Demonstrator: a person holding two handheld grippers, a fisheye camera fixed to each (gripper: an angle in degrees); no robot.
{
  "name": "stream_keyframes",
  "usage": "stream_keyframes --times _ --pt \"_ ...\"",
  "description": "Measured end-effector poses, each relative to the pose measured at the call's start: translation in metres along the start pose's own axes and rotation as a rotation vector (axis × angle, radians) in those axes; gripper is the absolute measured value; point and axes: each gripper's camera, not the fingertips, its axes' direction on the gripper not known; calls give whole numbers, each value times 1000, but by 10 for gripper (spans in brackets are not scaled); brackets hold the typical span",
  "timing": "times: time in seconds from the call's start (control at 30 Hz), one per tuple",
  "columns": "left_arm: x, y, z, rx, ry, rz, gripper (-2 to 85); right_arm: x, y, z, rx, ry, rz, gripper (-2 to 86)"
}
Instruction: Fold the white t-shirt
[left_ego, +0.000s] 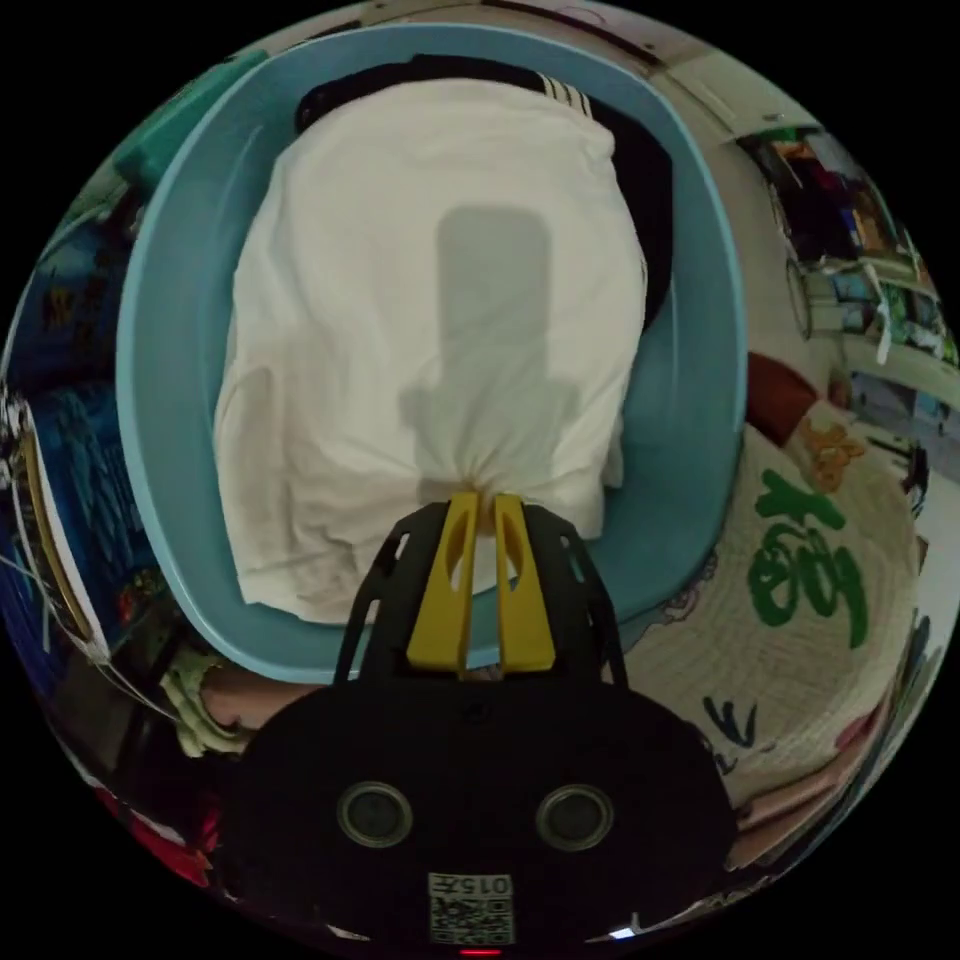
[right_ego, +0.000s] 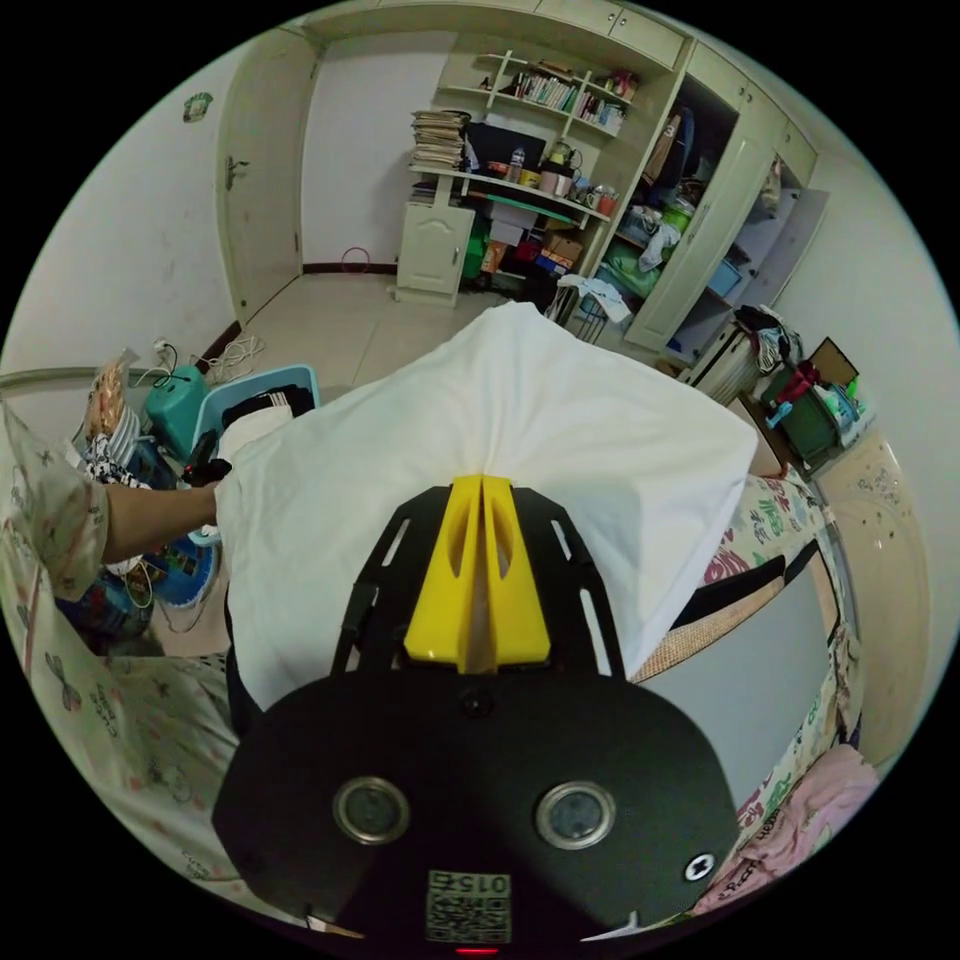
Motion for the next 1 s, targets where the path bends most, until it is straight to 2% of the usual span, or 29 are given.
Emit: stream_keyframes --times 0.03,0.2,0.23,0.3,0.33,0.4,0.43,0.5,0.53,0.6,0.7,0.77,0.8,0.83,0.9,0.93,1.0 --pt "0 7 -5 39 40 -5 11 4 0 -8 -4 -2 -9 -6" --pt "-2 74 -83 425 590 -8 -1 27 -5 -48 -5 -23 -18 -6" --pt "1 80 -93 462 644 0 -1 36 -8 -59 -4 -46 0 -5" --pt "29 97 -132 586 880 104 -2 57 -14 -79 -10 -111 76 -5" --pt "40 102 -142 609 937 145 -2 72 -20 -96 -34 -167 133 -4" --pt "102 123 -185 666 1149 381 -3 87 -28 -127 -65 -243 150 -1" --pt "121 130 -197 670 1201 452 -3 94 -29 -154 -21 -296 151 2" --pt "206 170 -239 668 1388 766 -3 106 -27 -199 75 -388 162 16" --pt "229 184 -249 661 1428 852 -3 115 -25 -229 136 -460 161 38" --pt "325 246 -277 570 1581 1178 -2 131 -21 -276 230 -516 168 62" --pt "435 332 -291 388 1731 1501 -2 162 -10 -354 359 -483 197 83" --pt "494 386 -290 257 1768 1678 -1 185 5 -406 409 -423 239 82" --pt "530 421 -283 163 1768 1792 -1 191 10 -417 409 -410 257 81" --pt "548 438 -278 112 1761 1838 0 202 21 -433 398 -391 305 78" --pt "616 501 -240 -148 1684 1940 1 217 41 -450 374 -380 406 73" --pt "631 517 -227 -220 1648 1956 1 225 56 -456 342 -381 505 69" --pt "679 581 -167 -485 1452 2015 3 230 78 -457 274 -387 647 60"
